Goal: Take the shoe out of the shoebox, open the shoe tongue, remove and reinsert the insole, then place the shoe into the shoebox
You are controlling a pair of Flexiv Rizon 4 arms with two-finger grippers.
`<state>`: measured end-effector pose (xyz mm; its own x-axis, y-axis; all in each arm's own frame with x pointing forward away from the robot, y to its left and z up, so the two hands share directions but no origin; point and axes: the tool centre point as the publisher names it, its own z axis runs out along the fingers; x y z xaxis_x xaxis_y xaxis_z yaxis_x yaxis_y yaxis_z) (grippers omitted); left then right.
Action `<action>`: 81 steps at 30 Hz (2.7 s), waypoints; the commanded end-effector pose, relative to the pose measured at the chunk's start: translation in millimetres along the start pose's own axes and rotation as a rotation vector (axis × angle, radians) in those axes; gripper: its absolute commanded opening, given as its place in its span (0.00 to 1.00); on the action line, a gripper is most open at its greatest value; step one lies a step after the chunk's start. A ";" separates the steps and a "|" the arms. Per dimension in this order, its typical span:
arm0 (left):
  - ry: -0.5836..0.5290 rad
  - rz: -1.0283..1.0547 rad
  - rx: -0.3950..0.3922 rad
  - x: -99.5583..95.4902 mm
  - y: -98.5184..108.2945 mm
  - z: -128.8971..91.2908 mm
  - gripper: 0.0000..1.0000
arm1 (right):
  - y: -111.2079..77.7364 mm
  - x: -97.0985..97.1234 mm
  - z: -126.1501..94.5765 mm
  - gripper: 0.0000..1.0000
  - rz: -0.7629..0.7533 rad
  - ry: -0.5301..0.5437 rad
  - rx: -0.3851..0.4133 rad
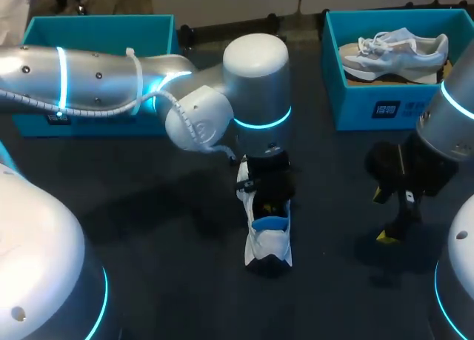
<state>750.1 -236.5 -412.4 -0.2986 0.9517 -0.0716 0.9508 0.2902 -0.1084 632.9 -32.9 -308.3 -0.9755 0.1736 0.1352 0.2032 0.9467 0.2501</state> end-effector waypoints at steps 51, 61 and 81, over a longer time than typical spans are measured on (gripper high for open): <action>0.022 0.038 0.095 9.9 -29.5 -3.7 0.00 | 0.3 0.1 1.3 1.00 0.000 -0.001 0.001; -0.139 0.061 0.181 6.9 -55.9 -42.7 0.00 | 0.3 0.1 1.3 1.00 0.000 -0.001 0.001; -0.130 0.154 0.213 -15.0 -85.7 -48.5 0.00 | 0.3 0.1 1.3 1.00 0.000 -0.001 0.001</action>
<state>671.5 -255.6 -345.5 -0.1897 0.9434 -0.2720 0.9525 0.1095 -0.2843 632.9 -32.8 -308.3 -0.9756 0.1733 0.1352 0.2028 0.9467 0.2501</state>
